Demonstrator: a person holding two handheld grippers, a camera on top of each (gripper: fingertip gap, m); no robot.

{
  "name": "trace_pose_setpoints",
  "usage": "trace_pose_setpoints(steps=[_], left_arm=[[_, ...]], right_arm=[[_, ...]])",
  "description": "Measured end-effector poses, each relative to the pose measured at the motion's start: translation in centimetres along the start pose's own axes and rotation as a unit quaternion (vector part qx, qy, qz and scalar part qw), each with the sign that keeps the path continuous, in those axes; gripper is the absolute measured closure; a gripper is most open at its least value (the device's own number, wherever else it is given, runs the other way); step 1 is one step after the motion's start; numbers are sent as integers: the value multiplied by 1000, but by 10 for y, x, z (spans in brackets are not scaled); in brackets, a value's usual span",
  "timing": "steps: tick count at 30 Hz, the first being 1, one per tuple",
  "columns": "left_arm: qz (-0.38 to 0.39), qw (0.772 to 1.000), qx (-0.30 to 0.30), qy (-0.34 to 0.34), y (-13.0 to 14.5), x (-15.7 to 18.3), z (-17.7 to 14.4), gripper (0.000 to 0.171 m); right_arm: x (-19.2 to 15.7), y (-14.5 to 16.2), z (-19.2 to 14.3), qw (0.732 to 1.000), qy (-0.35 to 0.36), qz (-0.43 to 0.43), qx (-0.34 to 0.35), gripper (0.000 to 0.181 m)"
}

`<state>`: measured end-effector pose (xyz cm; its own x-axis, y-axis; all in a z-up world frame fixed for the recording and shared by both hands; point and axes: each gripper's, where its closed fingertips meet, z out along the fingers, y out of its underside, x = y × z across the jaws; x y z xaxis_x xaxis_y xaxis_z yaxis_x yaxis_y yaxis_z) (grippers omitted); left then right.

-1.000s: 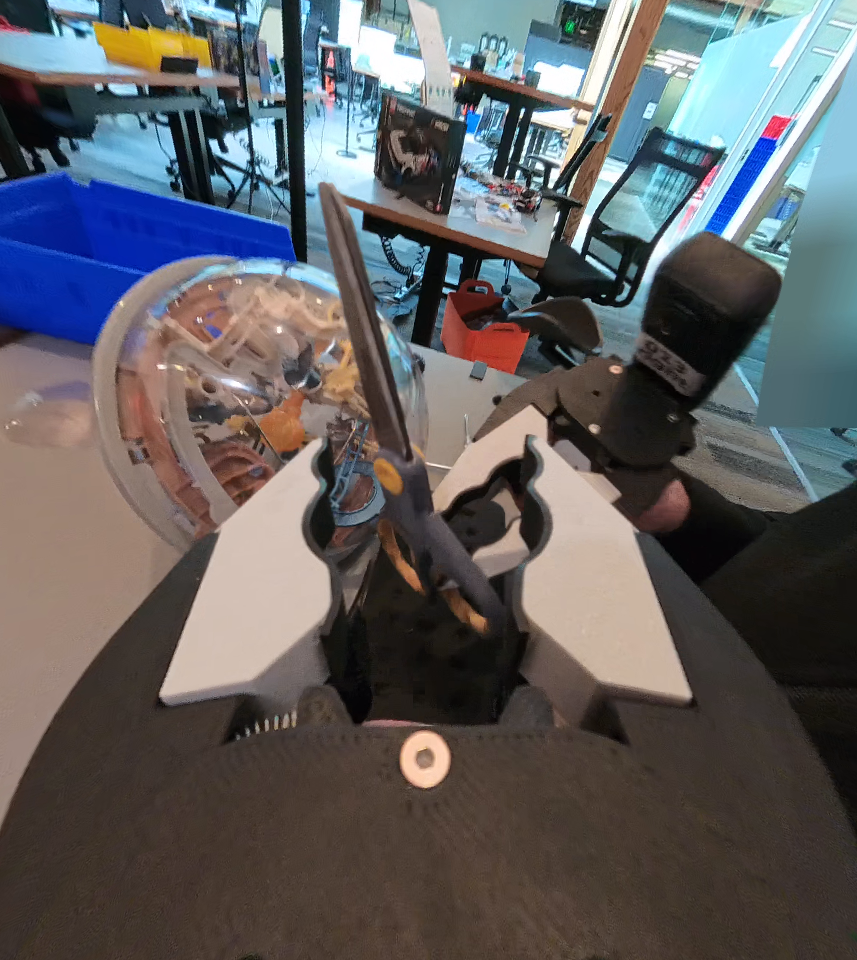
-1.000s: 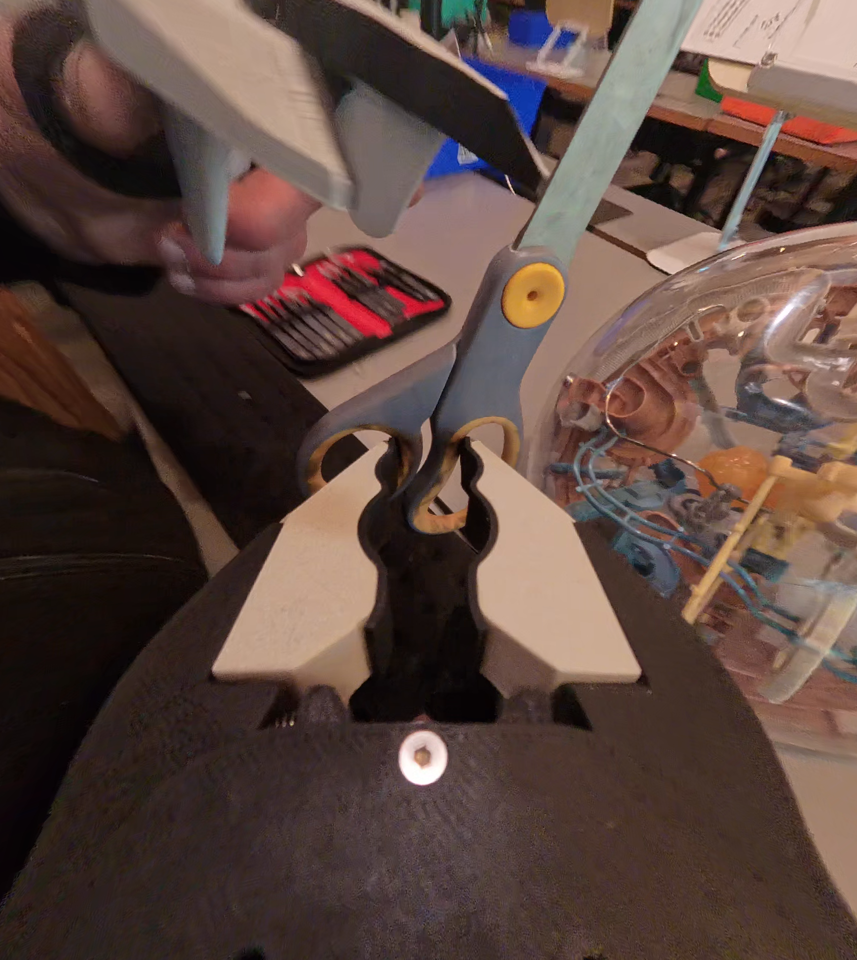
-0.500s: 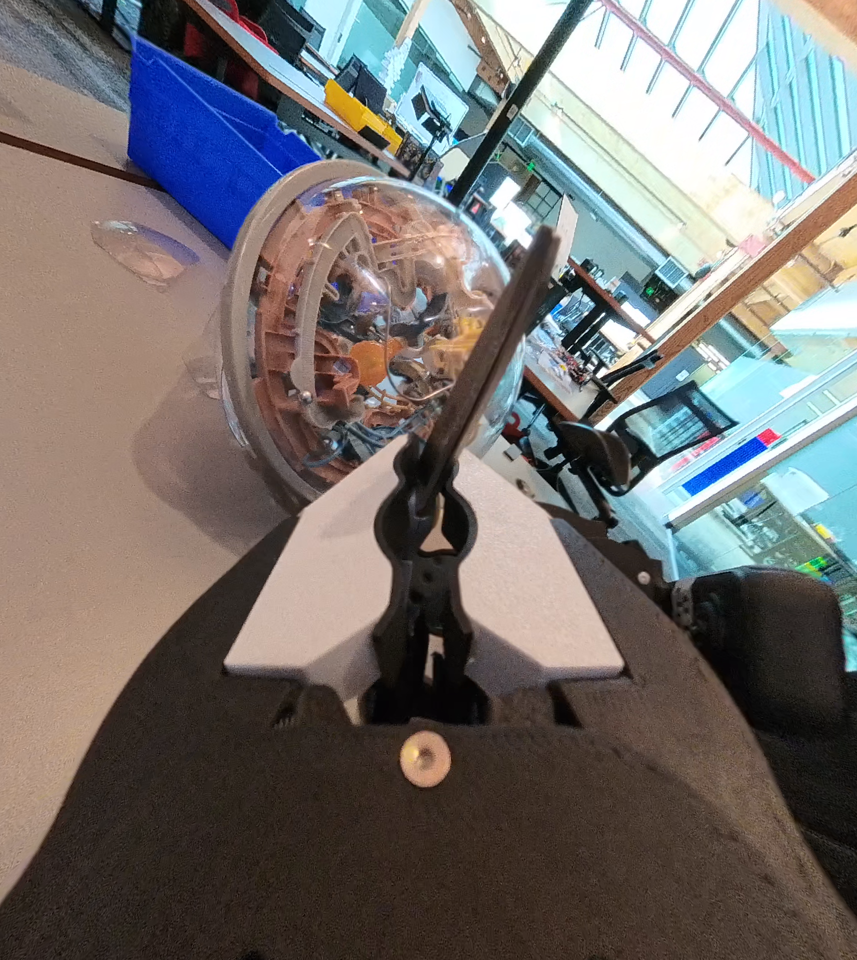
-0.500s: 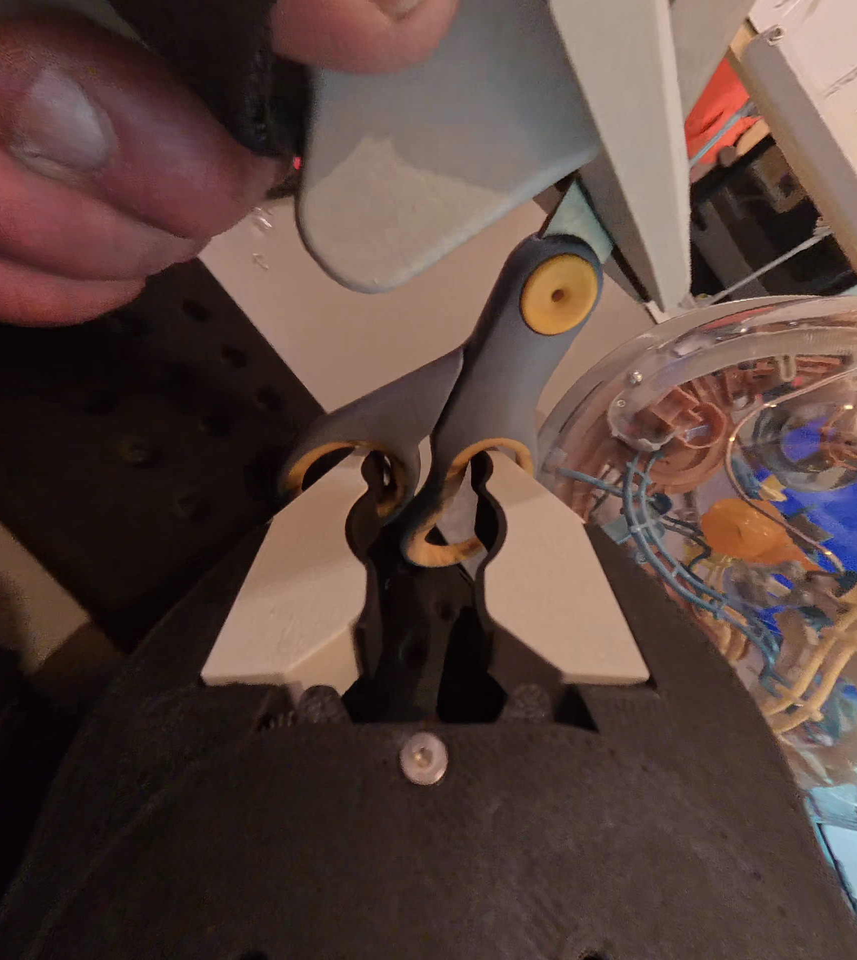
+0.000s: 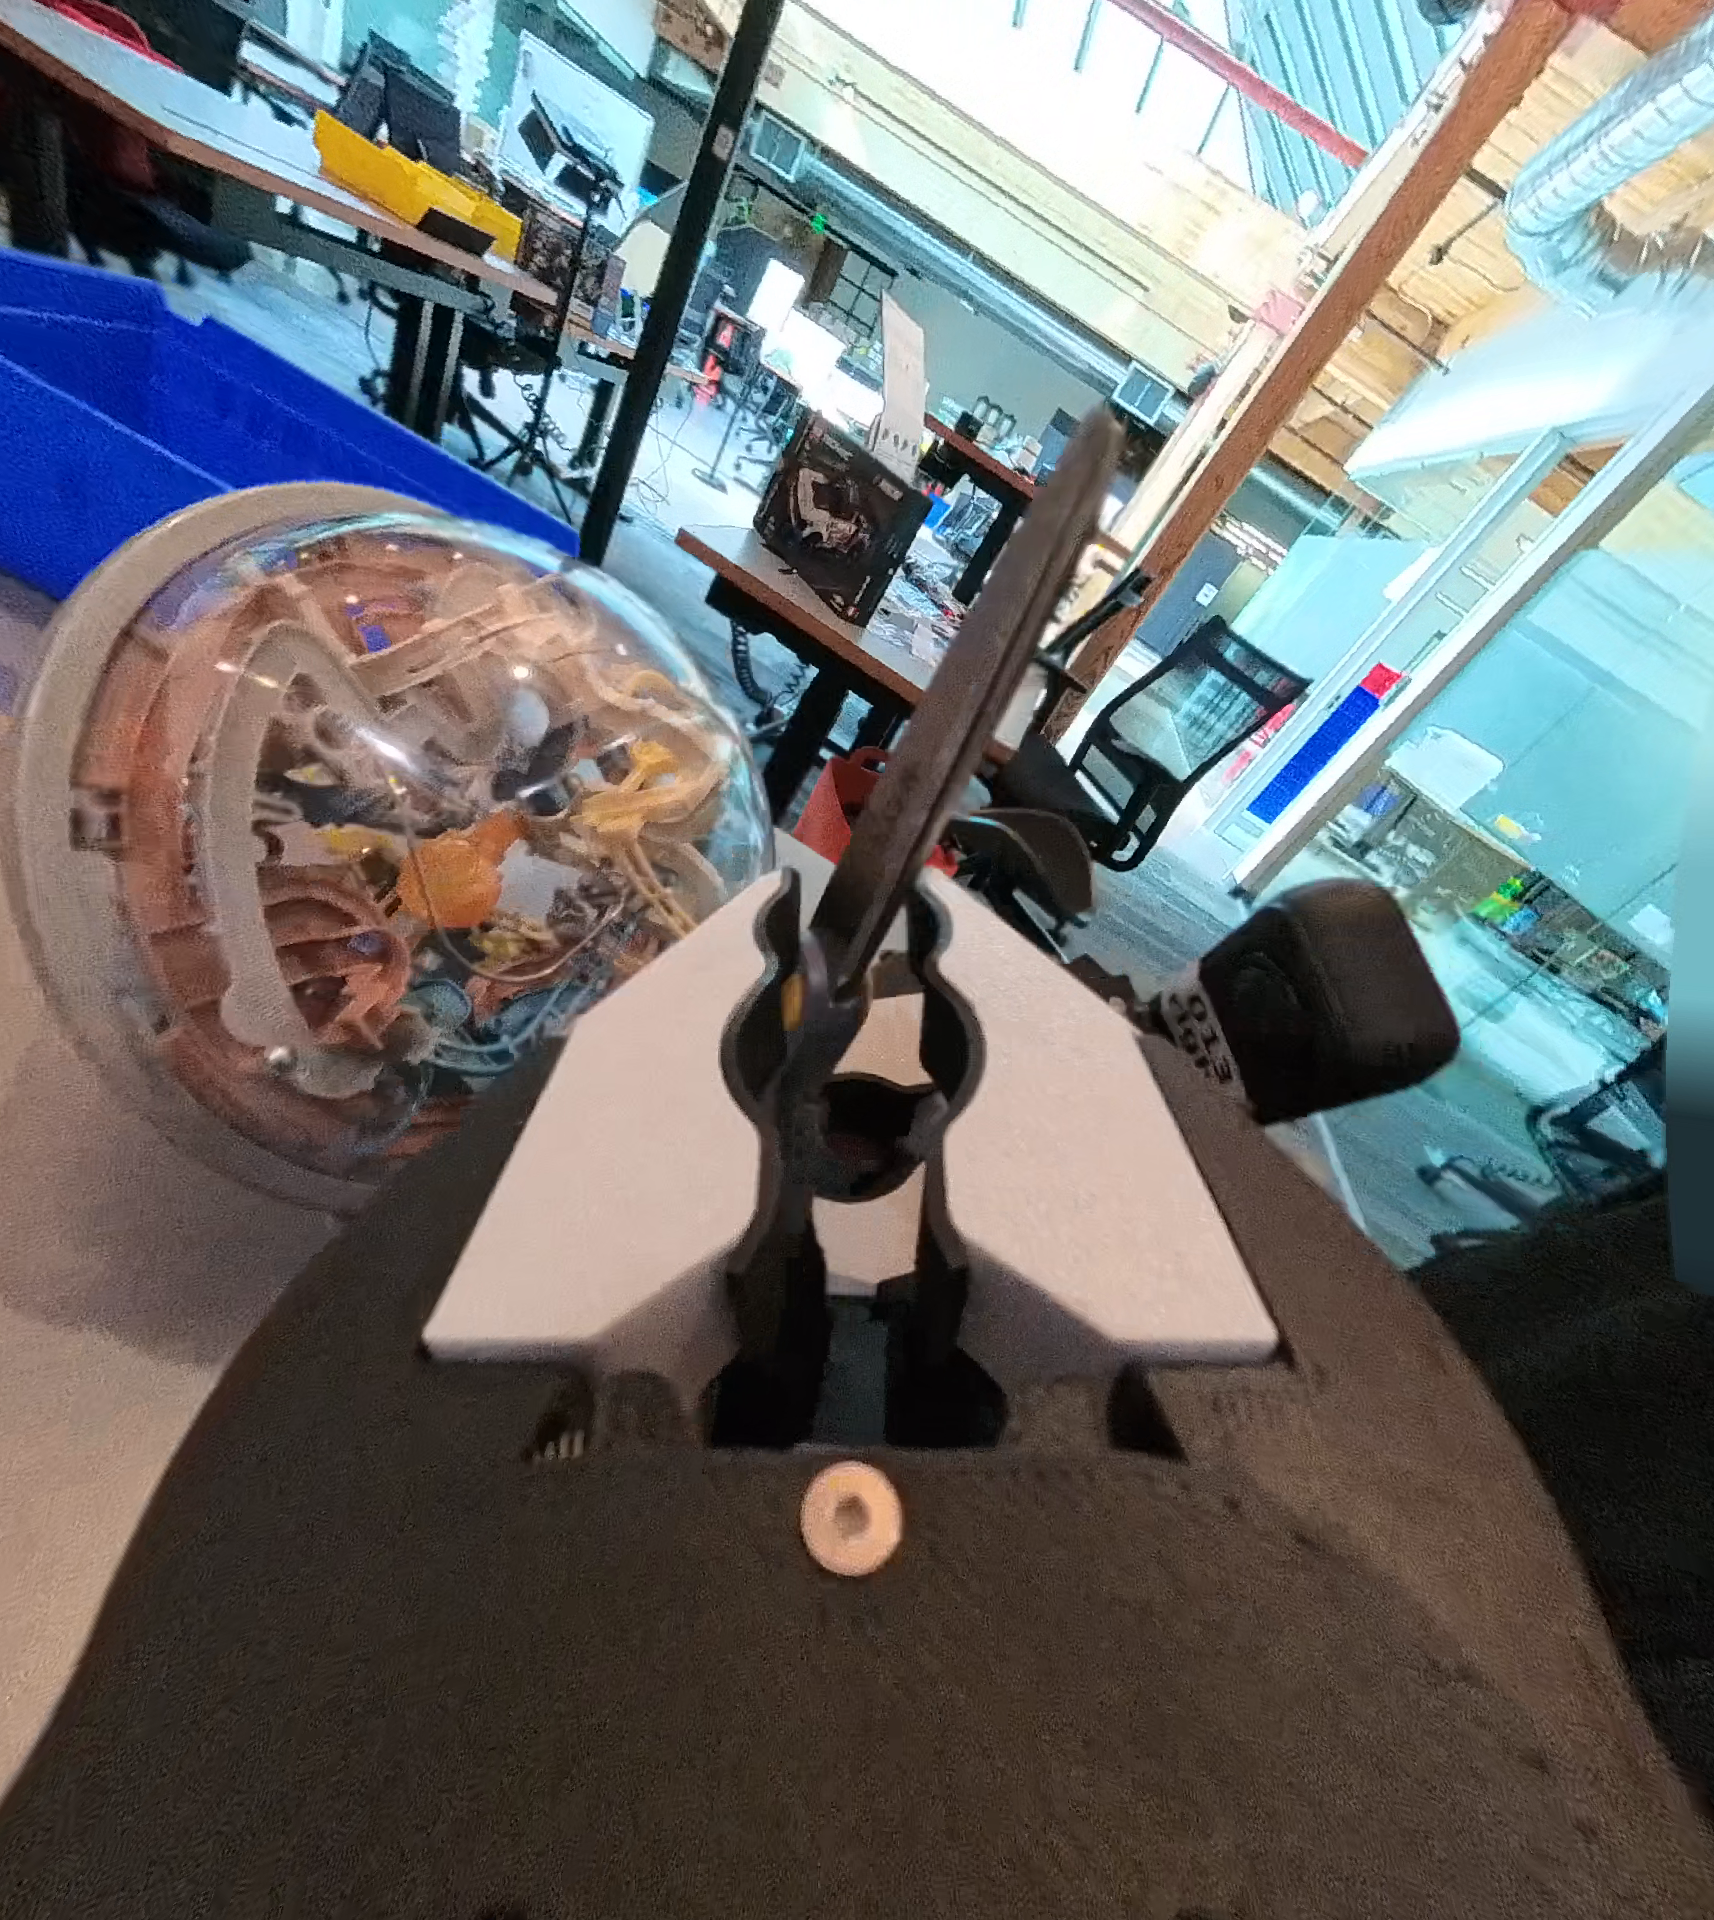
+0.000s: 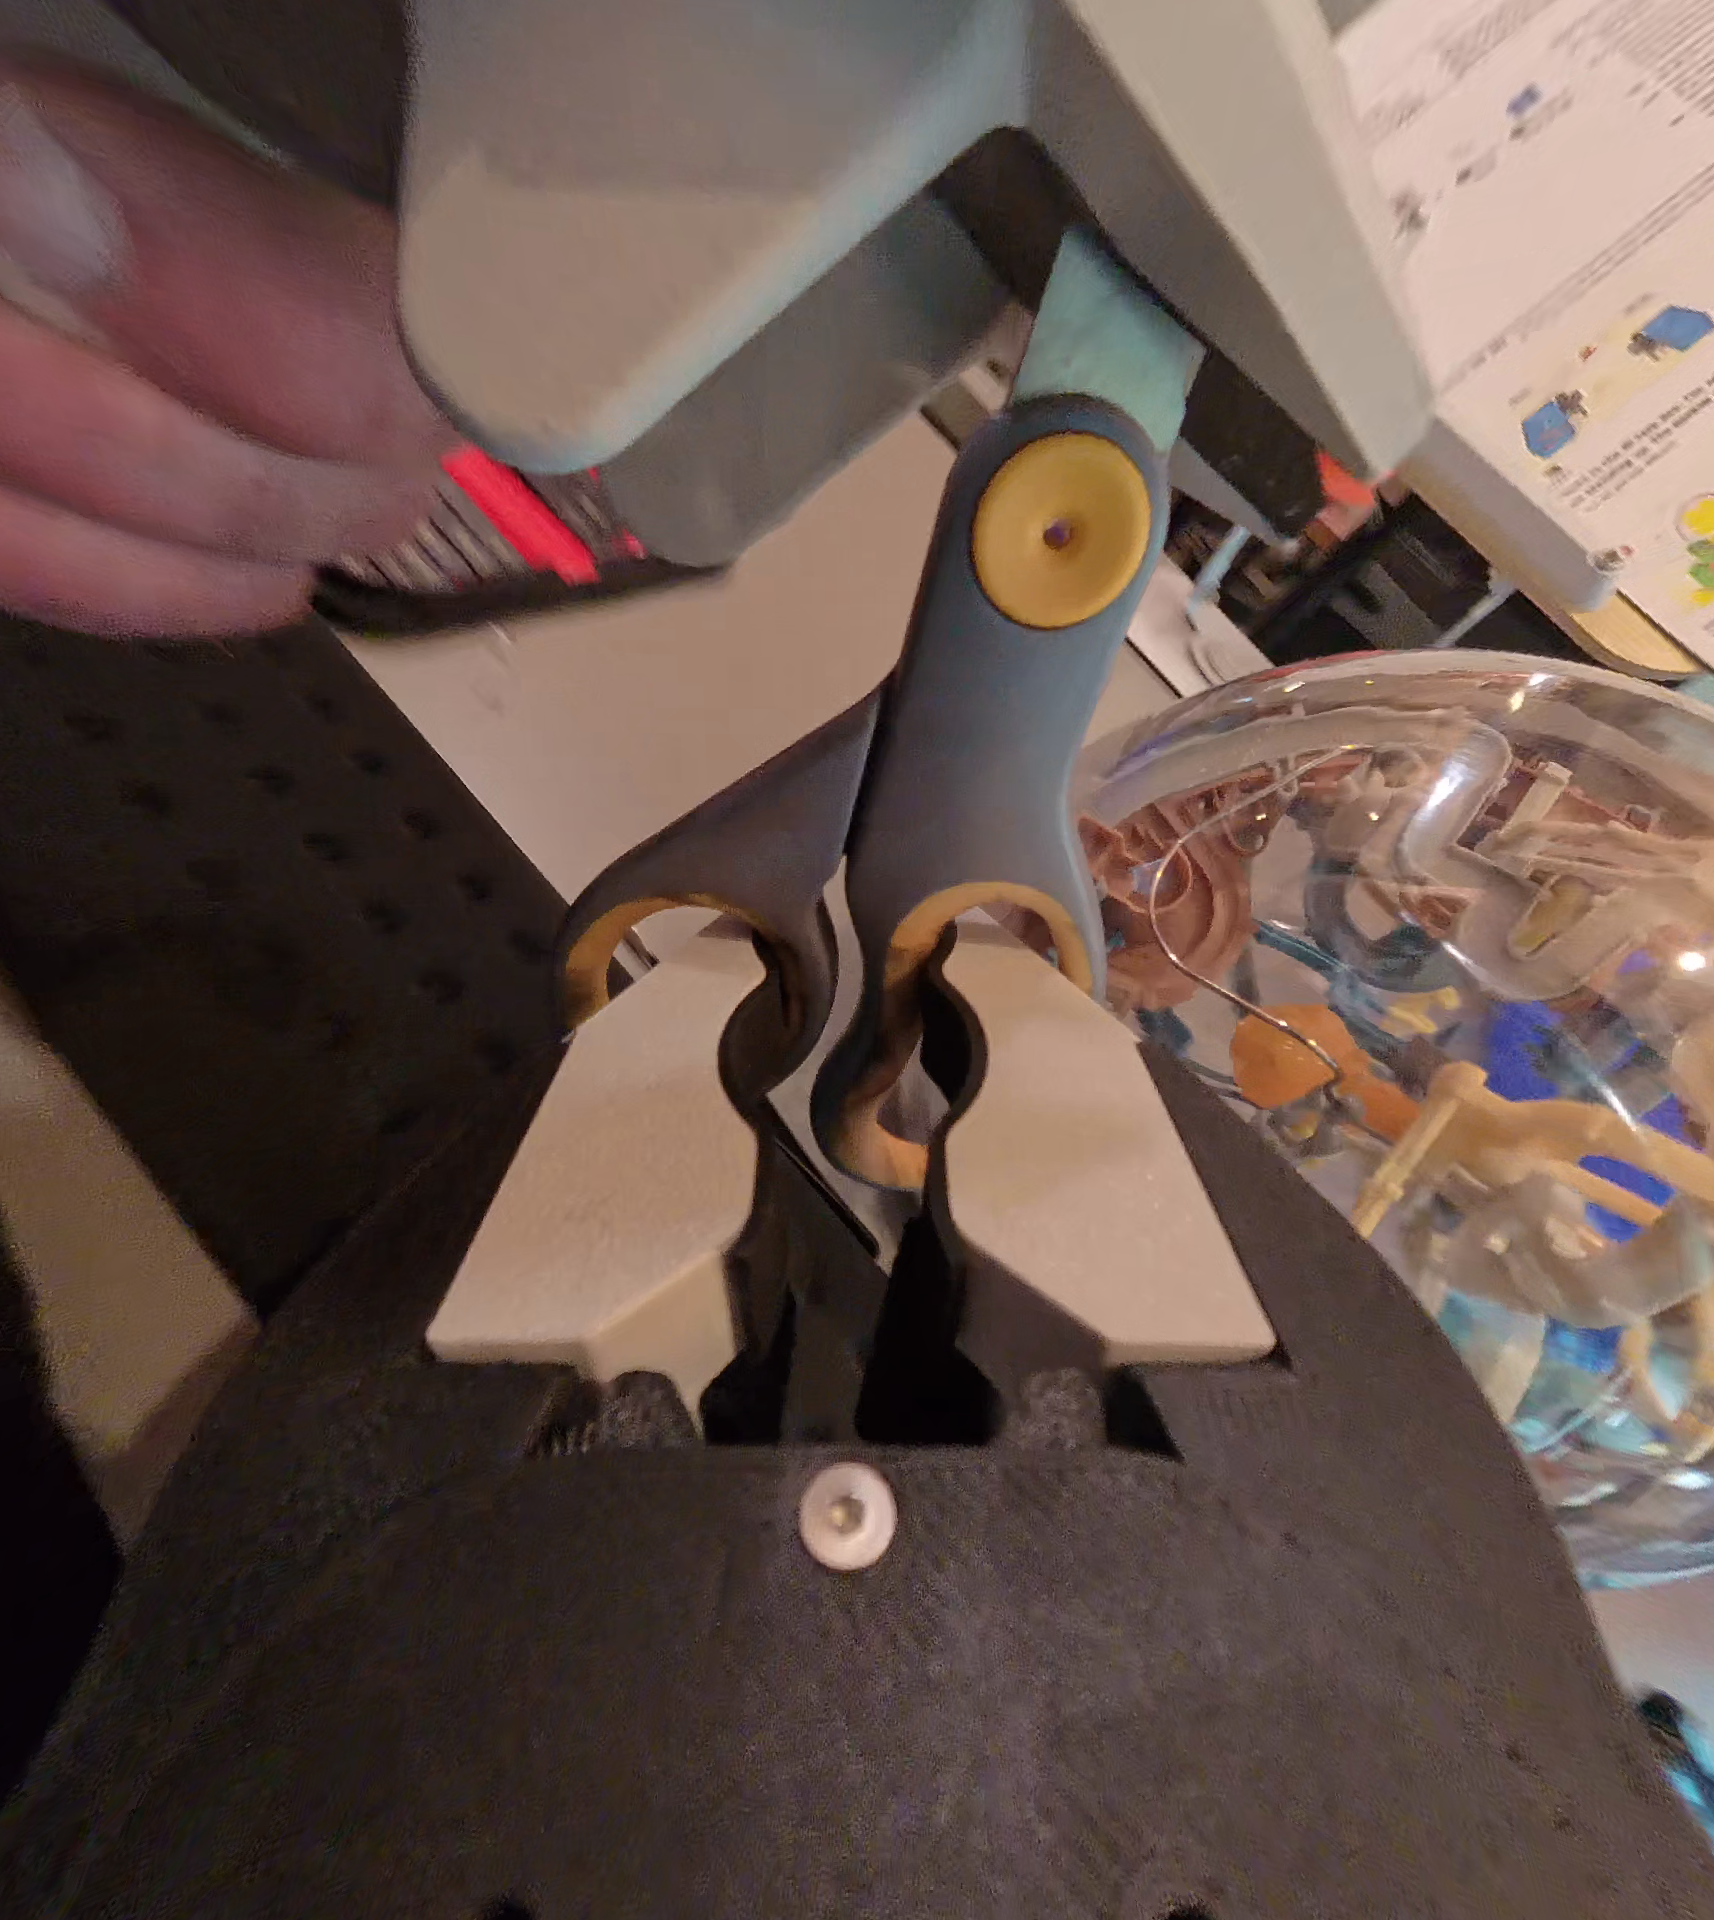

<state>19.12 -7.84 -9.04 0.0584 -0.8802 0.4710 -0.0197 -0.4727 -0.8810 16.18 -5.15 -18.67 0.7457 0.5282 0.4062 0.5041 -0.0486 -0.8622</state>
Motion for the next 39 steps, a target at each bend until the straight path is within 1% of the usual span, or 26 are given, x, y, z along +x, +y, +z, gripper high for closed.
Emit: trace_pose_setpoints(steps=[1, 4, 7, 11, 15, 17, 19, 20, 21, 23, 24, 25, 26, 28, 29, 31, 34, 35, 39], left_arm=[[14, 1000, -6, 4, -2, 4, 3, 148], [52, 998, -15, 25, -8, 16, 11, 147], [70, 996, -17, 47, -15, 26, 17, 143], [108, 992, -42, 60, -14, 36, 26, 132], [145, 986, -48, 70, -27, 41, 36, 127], [157, 982, -66, 78, -25, 42, 44, 122], [165, 979, -80, 87, -19, 44, 54, 121], [167, 977, -91, 95, -14, 47, 59, 120], [166, 975, -102, 103, -7, 50, 64, 118], [175, 971, -125, 108, 9, 52, 72, 112], [179, 969, -131, 108, 15, 51, 75, 112], [176, 969, -132, 111, 20, 52, 78, 109], [169, 971, -131, 112, 21, 52, 80, 112], [170, 970, -132, 111, 24, 50, 82, 107], [166, 970, -131, 117, 24, 51, 81, 108], [169, 970, -141, 109, 29, 45, 80, 105], [107, 975, -133, 141, 36, 49, 81, 101], [100, 976, -118, 151, 35, 52, 81, 104], [71, 981, -77, 164, 32, 55, 83, 104]], right_arm=[[2, -4, -6, 999, -9, 24, 21, 163], [6, -17, -24, 989, -58, 100, 88, 163], [13, -26, -38, 977, -81, 138, 139, 161], [22, -42, -61, 941, -139, 219, 219, 152], [32, -54, -85, 912, -168, 254, 275, 151], [34, -56, -93, 901, -186, 266, 286, 151], [34, -55, -95, 897, -188, 274, 290, 150], [35, -54, -96, 895, -186, 281, 292, 155], [37, -52, -98, 891, -186, 291, 296, 155], [39, -46, -99, 892, -183, 296, 290, 157], [39, -45, -101, 889, -186, 299, 291, 157], [42, -45, -103, 881, -190, 311, 301, 157], [46, -43, -105, 877, -186, 321, 306, 157], [56, -37, -105, 874, -164, 335, 311, 157], [60, -37, -109, 868, -161, 341, 324, 157], [66, -37, -116, 858, -160, 348, 343, 157], [63, -40, -117, 858, -173, 339, 344, 157], [62, -42, -117, 855, -177, 340, 350, 157], [67, -46, -120, 837, -172, 358, 376, 158]])
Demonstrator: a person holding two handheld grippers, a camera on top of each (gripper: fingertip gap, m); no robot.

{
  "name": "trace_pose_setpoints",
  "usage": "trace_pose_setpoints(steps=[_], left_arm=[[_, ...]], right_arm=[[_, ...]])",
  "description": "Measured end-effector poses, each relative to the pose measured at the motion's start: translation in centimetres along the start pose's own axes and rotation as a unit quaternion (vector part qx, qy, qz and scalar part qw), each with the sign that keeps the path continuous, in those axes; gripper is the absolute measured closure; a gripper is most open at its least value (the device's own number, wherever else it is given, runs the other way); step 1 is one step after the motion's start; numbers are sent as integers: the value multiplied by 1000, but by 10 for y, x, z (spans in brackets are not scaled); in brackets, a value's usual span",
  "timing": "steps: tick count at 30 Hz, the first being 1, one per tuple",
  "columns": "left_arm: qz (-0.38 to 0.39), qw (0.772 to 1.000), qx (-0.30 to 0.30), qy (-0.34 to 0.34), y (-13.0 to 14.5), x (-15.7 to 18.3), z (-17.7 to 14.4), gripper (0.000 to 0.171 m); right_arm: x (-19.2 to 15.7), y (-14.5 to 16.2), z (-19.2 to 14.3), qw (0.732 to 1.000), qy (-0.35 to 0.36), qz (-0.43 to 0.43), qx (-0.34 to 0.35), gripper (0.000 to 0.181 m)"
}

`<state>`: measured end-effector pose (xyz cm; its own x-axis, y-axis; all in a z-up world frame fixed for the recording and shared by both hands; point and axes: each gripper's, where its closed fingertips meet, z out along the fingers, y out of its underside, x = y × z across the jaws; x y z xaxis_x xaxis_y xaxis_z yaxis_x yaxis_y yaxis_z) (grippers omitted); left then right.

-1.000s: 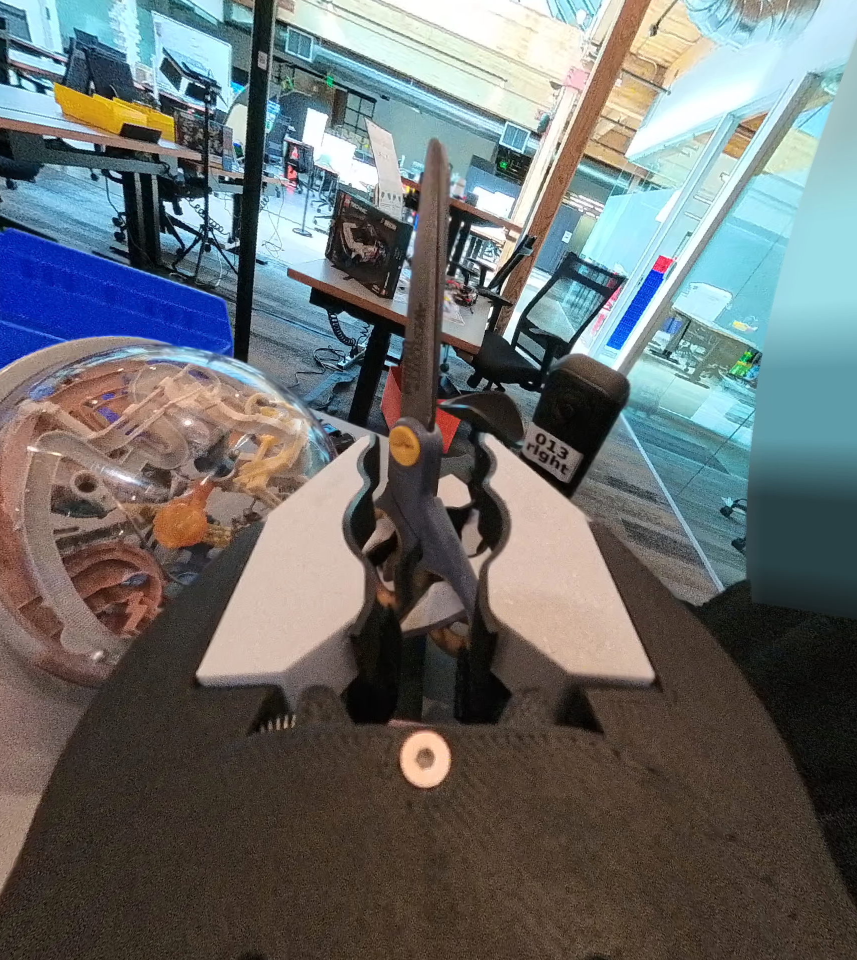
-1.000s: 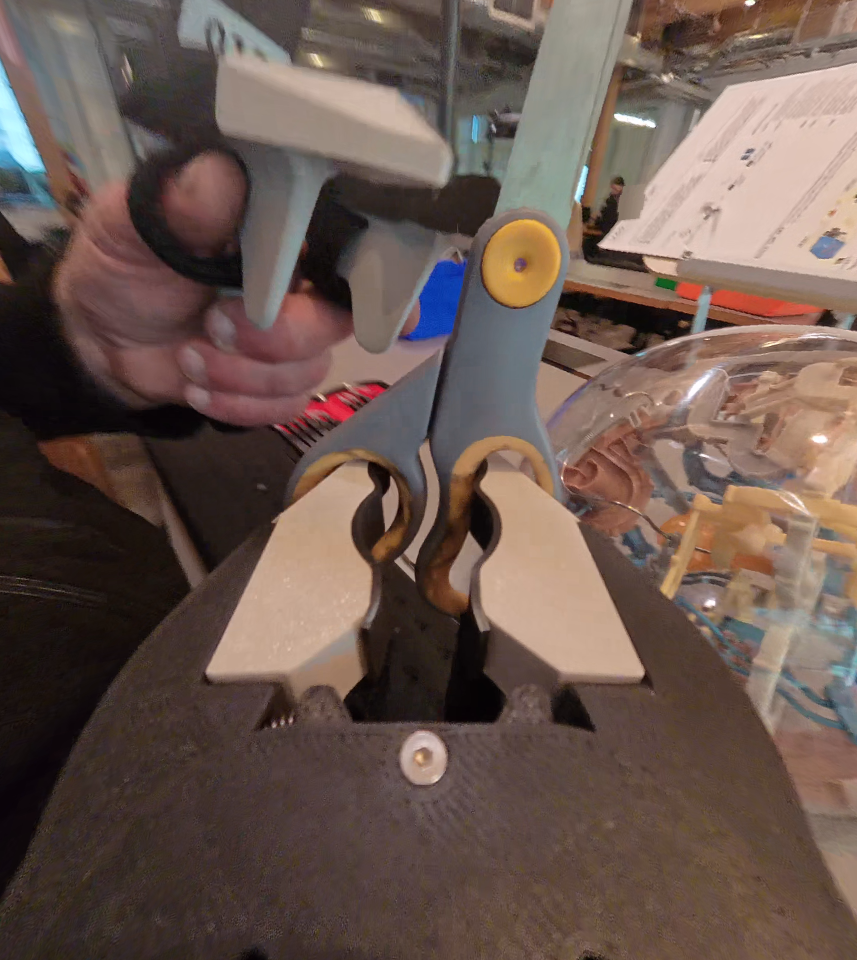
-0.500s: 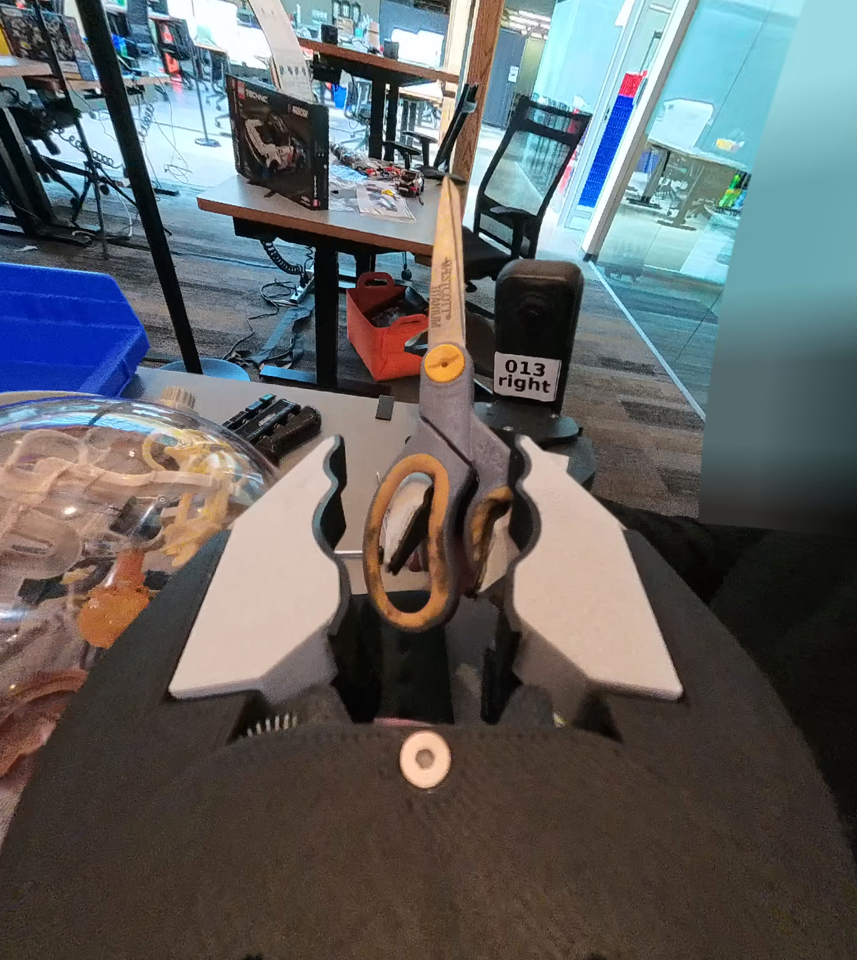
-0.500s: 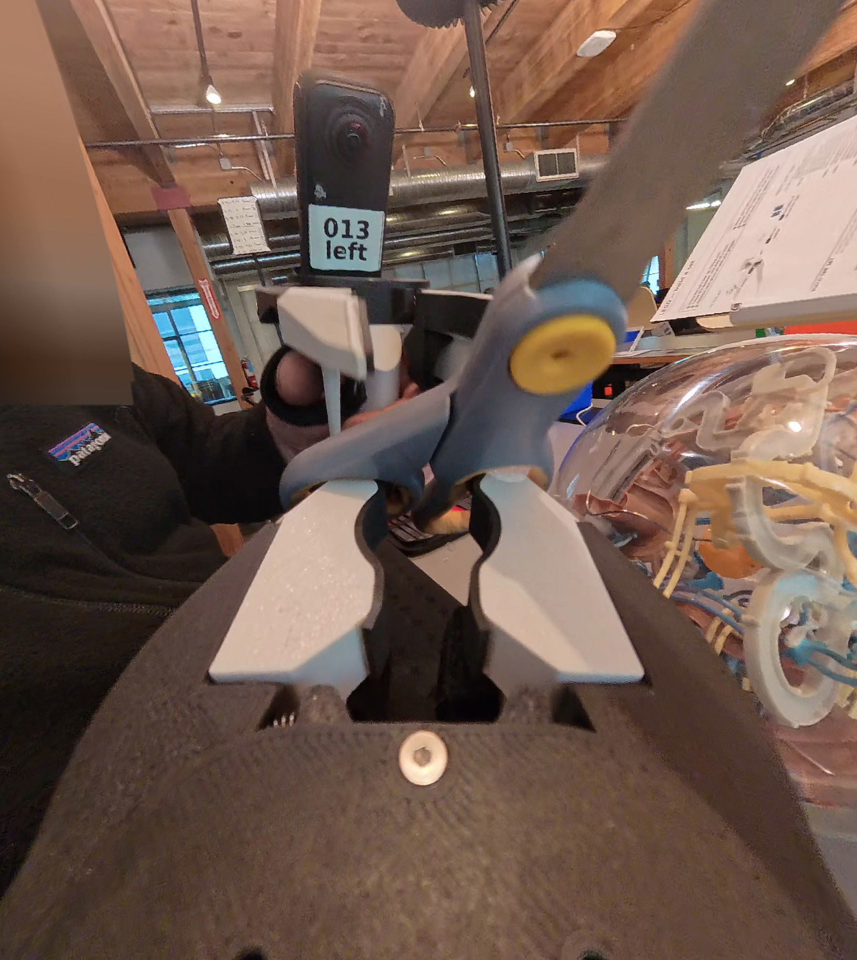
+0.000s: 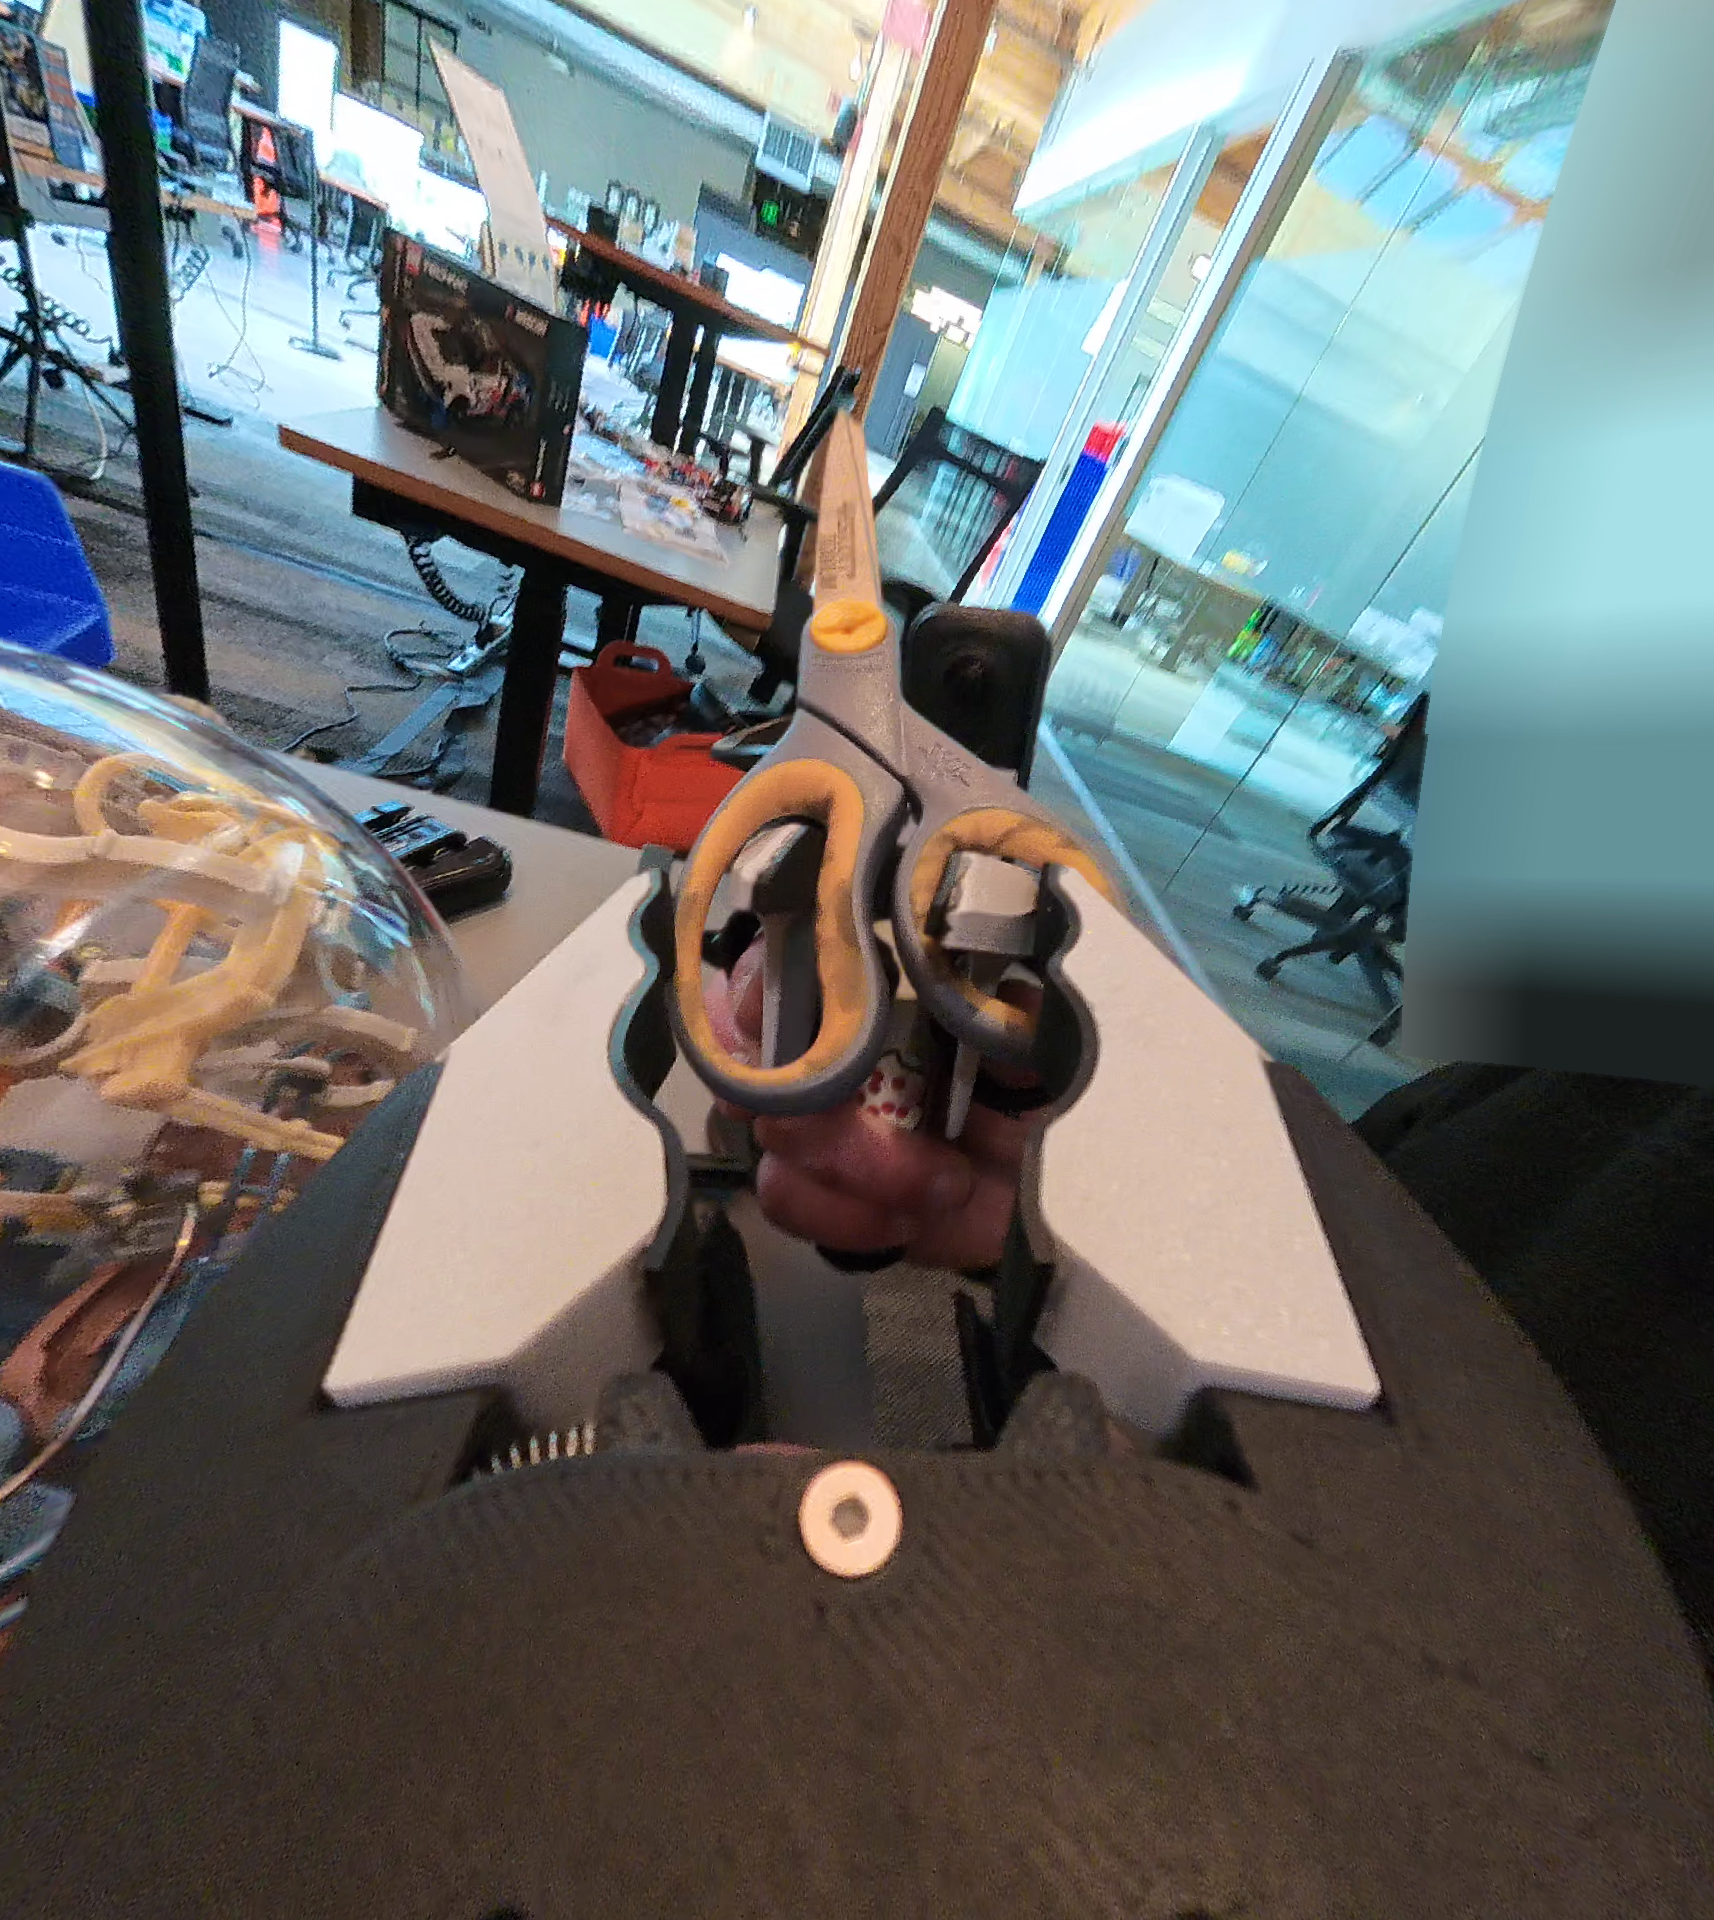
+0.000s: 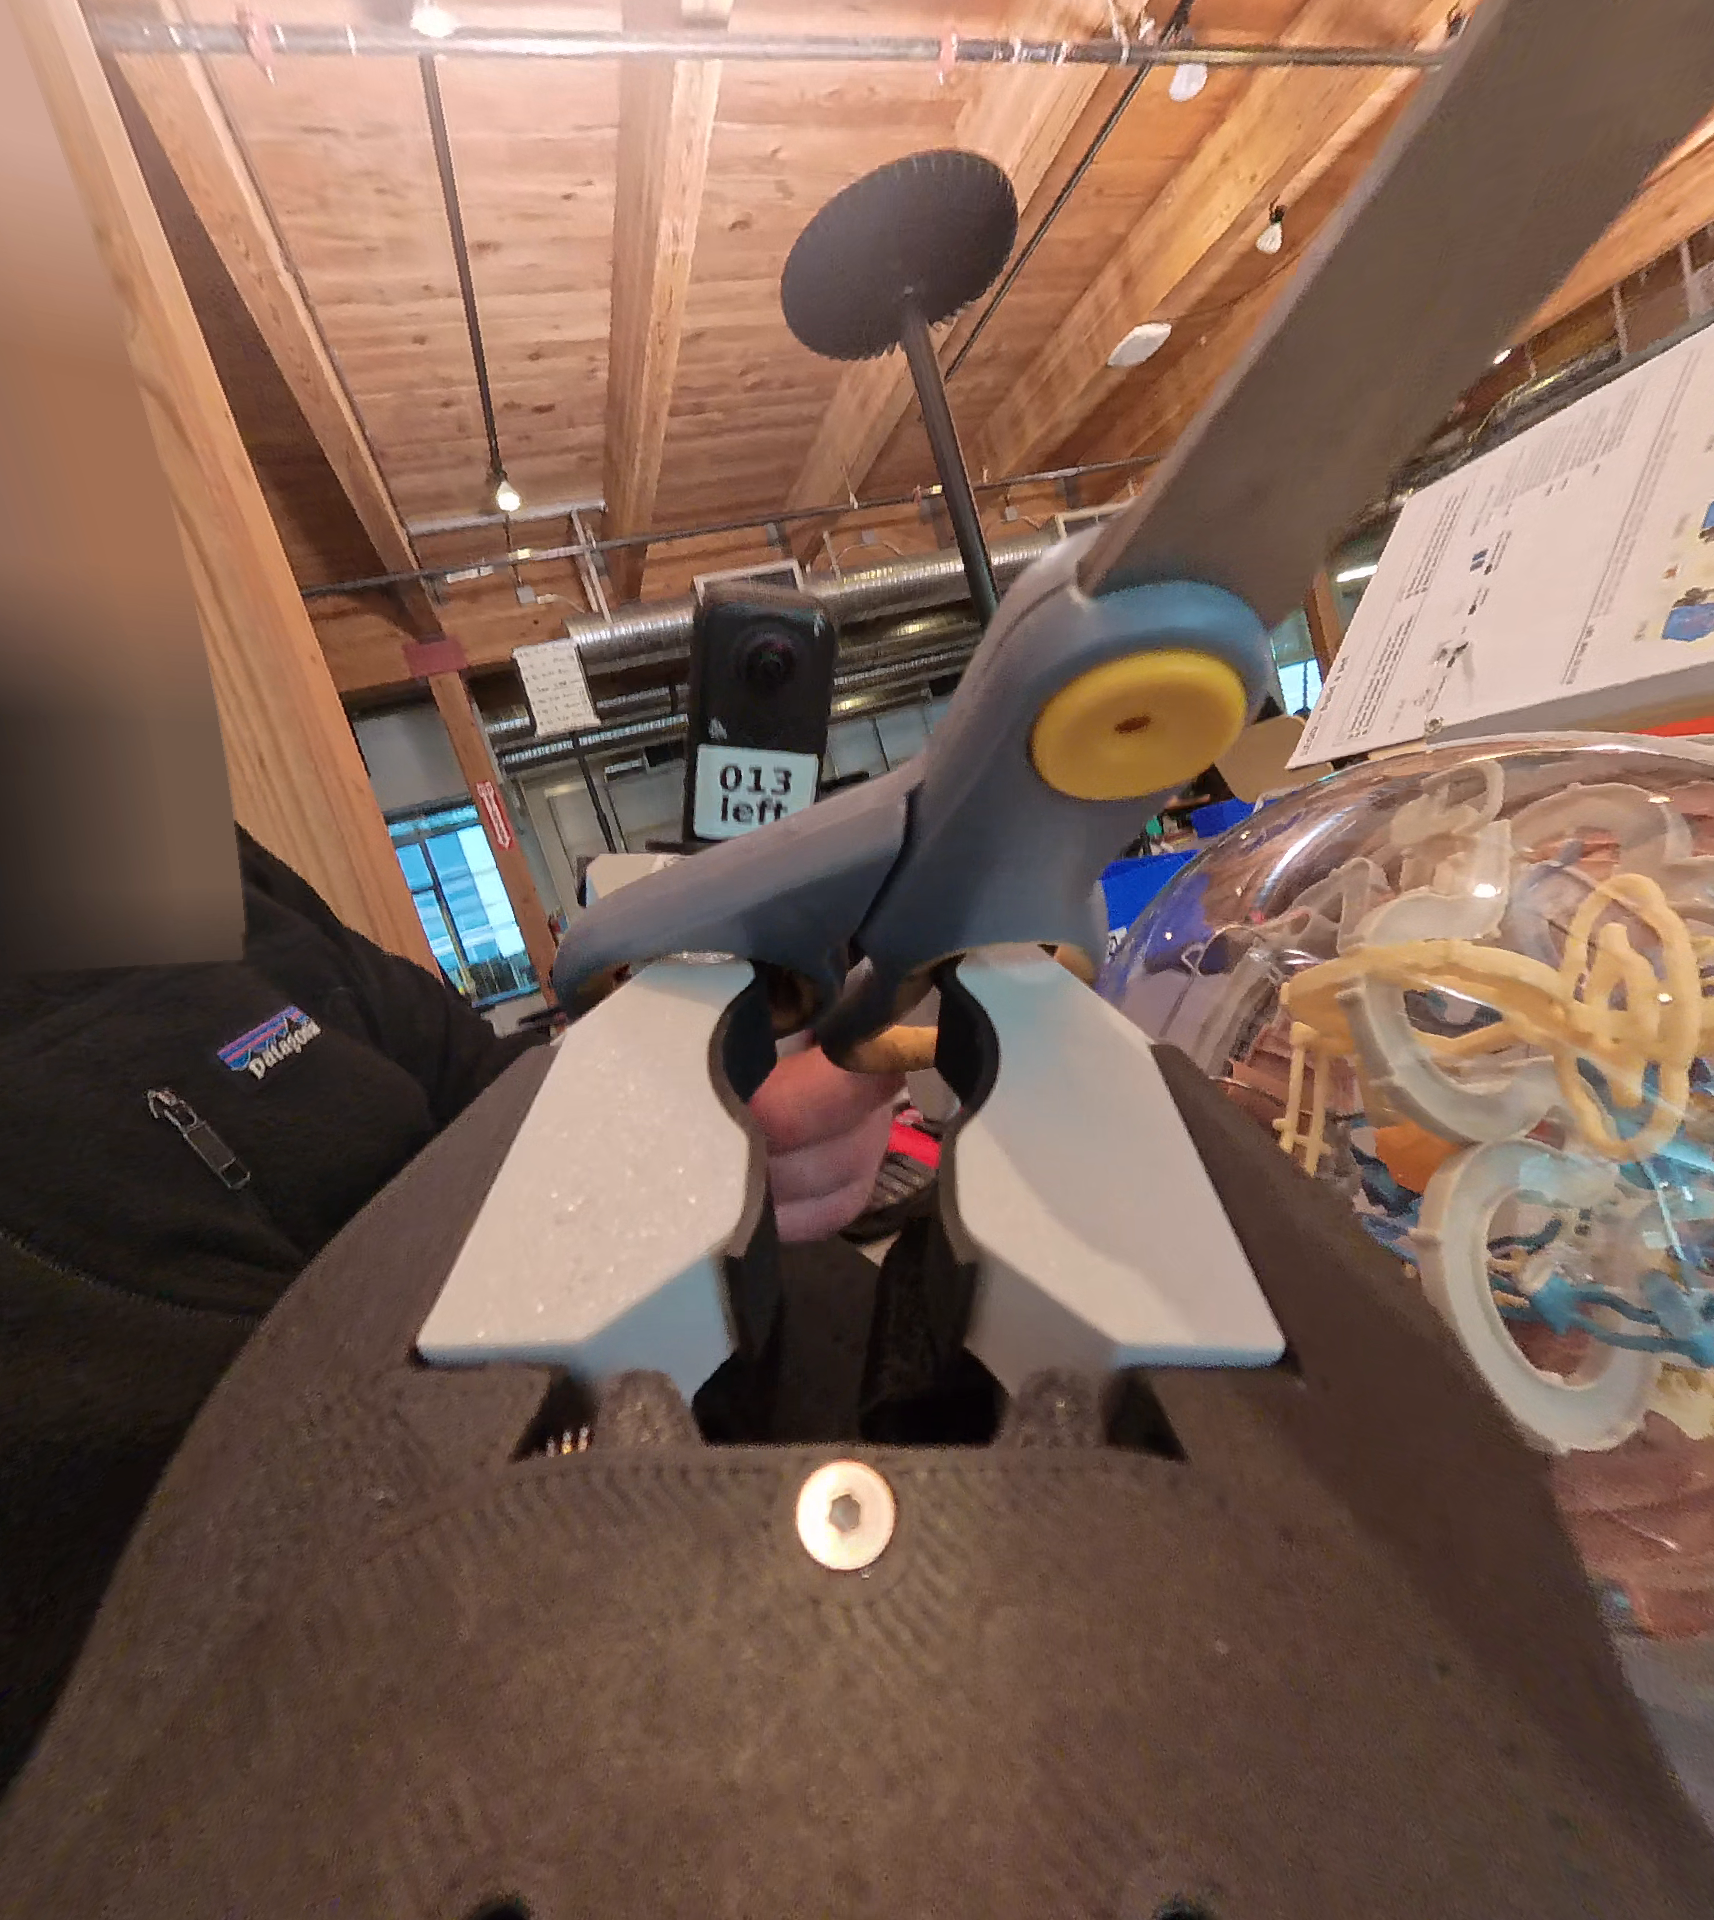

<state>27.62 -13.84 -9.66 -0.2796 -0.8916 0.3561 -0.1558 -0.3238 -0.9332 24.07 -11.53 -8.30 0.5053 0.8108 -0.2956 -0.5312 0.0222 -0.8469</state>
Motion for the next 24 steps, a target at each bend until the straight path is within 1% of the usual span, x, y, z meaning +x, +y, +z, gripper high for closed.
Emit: trace_pose_setpoints(steps=[2, 4, 6, 8, 9, 10, 11, 12, 15, 17, 19, 20, 21, 23, 24], left_arm=[[-28, 999, 38, 10, -2, 1, 2, 103], [-27, 998, 51, 7, -2, 2, 3, 102], [-25, 998, 55, 8, -3, 2, 4, 94], [-17, 998, 52, 8, -4, 2, 3, 88], [-12, 999, 47, 9, -4, 3, 3, 79], [-10, 999, 42, 11, -3, 4, 3, 74], [-12, 999, 39, 10, -3, 4, 4, 73], [-13, 999, 34, 14, -1, 6, 5, 73], [-13, 1000, 20, 12, 5, 5, 6, 68], [-5, 1000, 3, 8, 8, 4, 5, 66], [24, 1000, -9, -2, 5, 4, 1, 62], [42, 999, -22, -6, 4, 3, -2, 53], [63, 997, -33, -16, 0, 0, -7, 51], [113, 992, -47, -39, -20, -10, -19, 49], [150, 985, -63, -56, -33, -19, -24, 47]], right_arm=[[-2, -5, 2, 999, -9, 19, 32, 158], [-2, -7, 2, 998, -12, 29, 47, 160], [-6, -9, 2, 998, -18, 32, 53, 159], [-9, -9, 3, 999, -17, 22, 41, 159], [-9, -8, 3, 999, -11, 16, 30, 158], [-9, -8, 3, 1000, -8, 14, 23, 141], [-9, -7, 3, 1000, -9, 16, 19, 133], [-9, -7, 2, 1000, -11, 16, 20, 132], [-11, -8, -3, 999, -19, 21, 28, 132], [-12, -6, -6, 1000, -17, 17, 17, 133], [-11, -9, -11, 1000, -12, 11, 11, 134], [-11, -10, -14, 1000, -11, 8, 4, 134], [-10, -12, -18, 1000, -7, 5, -3, 134], [-7, -14, -27, 1000, 3, -3, -27, 135], [-3, -13, -33, 999, 12, -7, -48, 135]])
